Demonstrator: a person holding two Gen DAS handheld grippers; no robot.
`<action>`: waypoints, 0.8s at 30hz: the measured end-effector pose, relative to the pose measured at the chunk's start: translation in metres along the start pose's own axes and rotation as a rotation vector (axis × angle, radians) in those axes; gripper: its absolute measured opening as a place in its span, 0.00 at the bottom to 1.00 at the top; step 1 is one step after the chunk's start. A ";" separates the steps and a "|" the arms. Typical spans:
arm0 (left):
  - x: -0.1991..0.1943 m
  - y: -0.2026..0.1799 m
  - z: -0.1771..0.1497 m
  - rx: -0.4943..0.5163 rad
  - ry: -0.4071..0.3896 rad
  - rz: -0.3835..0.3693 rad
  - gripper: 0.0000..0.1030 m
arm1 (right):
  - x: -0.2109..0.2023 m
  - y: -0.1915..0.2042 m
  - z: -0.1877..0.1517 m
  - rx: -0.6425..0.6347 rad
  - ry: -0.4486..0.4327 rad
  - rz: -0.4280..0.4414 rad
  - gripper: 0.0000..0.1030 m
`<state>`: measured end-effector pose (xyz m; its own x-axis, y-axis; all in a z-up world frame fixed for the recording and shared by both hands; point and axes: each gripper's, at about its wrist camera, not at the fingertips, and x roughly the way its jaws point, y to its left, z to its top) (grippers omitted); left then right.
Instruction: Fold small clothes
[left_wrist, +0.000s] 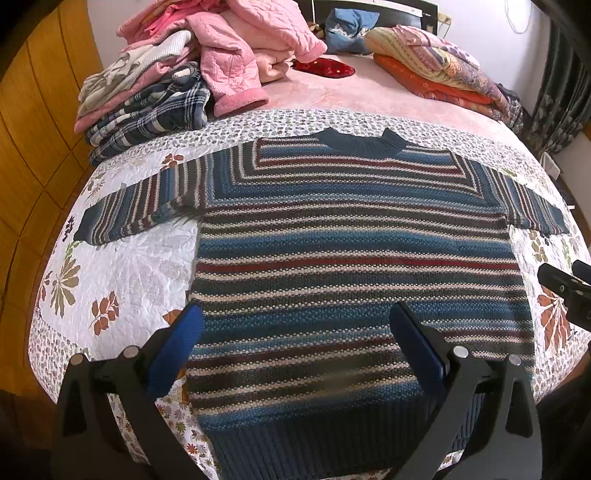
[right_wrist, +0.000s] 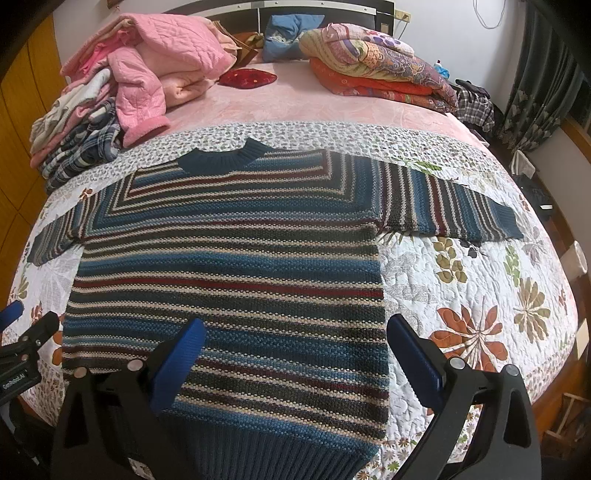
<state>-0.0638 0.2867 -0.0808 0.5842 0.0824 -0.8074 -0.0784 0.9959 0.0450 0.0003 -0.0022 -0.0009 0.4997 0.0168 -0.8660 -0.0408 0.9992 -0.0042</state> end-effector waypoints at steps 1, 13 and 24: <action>0.000 0.000 0.000 0.000 0.001 0.000 0.97 | 0.000 0.000 0.000 0.000 0.000 0.000 0.96; -0.002 -0.001 0.001 0.003 -0.008 -0.001 0.97 | -0.001 0.000 0.000 0.003 -0.001 0.000 0.96; 0.013 -0.015 0.007 0.041 -0.019 0.010 0.97 | 0.001 -0.034 0.021 0.071 -0.009 0.005 0.96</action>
<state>-0.0498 0.2732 -0.0879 0.5989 0.0930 -0.7954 -0.0514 0.9956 0.0778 0.0200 -0.0355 0.0089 0.5070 0.0219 -0.8617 0.0178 0.9992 0.0359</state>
